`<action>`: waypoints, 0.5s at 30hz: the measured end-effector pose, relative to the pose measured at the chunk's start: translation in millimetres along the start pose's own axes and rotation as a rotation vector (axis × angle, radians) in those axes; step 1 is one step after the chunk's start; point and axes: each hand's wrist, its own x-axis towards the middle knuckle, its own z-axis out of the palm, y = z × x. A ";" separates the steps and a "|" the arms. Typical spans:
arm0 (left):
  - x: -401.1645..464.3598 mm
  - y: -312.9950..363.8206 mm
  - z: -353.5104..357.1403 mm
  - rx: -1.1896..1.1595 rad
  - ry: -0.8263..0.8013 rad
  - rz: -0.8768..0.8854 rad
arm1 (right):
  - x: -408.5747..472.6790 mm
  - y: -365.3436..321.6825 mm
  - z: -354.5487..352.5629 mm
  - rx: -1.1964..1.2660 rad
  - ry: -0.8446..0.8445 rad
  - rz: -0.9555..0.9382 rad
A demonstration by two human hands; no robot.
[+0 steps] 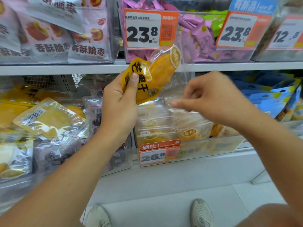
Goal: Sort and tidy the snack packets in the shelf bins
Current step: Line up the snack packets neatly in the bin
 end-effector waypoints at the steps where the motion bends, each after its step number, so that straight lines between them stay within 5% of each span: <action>1: -0.4 1.2 2.3 -0.039 -0.011 -0.022 | -1.8 9.4 -6.1 0.088 0.111 0.084; 3: -3.4 2.5 10.6 -0.119 -0.059 -0.082 | -4.0 25.0 -14.4 0.379 0.162 0.143; 7: -7.7 0.3 30.7 -0.164 -0.221 -0.104 | -9.5 34.0 -11.4 0.760 0.002 0.046; 13: 7.6 -16.0 20.1 0.891 -0.572 0.072 | -15.8 68.4 -44.8 0.460 0.385 -0.151; 15: 4.2 -18.1 26.2 1.039 -0.663 0.055 | -17.2 81.5 -50.8 0.357 0.402 -0.187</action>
